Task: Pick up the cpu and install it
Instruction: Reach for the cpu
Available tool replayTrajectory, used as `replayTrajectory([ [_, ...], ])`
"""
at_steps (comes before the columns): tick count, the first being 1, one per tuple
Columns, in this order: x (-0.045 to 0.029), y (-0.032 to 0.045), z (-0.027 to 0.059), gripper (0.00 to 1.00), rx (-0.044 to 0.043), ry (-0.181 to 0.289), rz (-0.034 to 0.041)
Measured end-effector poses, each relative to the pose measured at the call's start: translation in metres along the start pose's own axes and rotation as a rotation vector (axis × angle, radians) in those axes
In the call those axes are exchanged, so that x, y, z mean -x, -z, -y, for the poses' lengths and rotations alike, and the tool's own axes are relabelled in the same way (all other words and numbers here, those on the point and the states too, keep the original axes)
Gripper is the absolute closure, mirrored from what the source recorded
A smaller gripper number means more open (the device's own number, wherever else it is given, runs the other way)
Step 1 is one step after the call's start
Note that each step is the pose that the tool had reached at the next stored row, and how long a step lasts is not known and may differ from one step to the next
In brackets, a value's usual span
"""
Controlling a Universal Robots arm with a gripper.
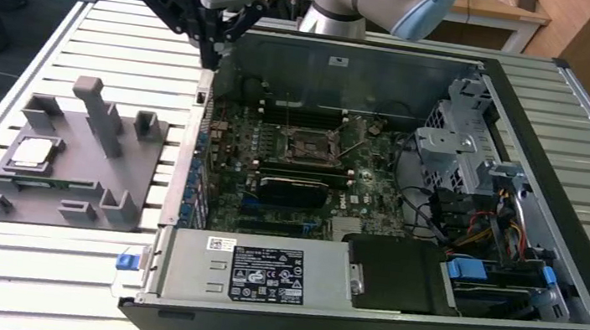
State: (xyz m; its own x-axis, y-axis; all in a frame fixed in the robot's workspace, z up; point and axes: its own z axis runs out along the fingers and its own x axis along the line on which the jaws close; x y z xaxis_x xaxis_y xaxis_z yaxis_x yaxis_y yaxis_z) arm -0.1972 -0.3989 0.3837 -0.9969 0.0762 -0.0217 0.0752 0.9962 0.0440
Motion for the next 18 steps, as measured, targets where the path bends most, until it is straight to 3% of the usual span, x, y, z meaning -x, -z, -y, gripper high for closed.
replayTrajectory([
  [18, -0.0148, -0.0043, 0.0013, 0.89, -0.0001, 0.0, -0.0028],
])
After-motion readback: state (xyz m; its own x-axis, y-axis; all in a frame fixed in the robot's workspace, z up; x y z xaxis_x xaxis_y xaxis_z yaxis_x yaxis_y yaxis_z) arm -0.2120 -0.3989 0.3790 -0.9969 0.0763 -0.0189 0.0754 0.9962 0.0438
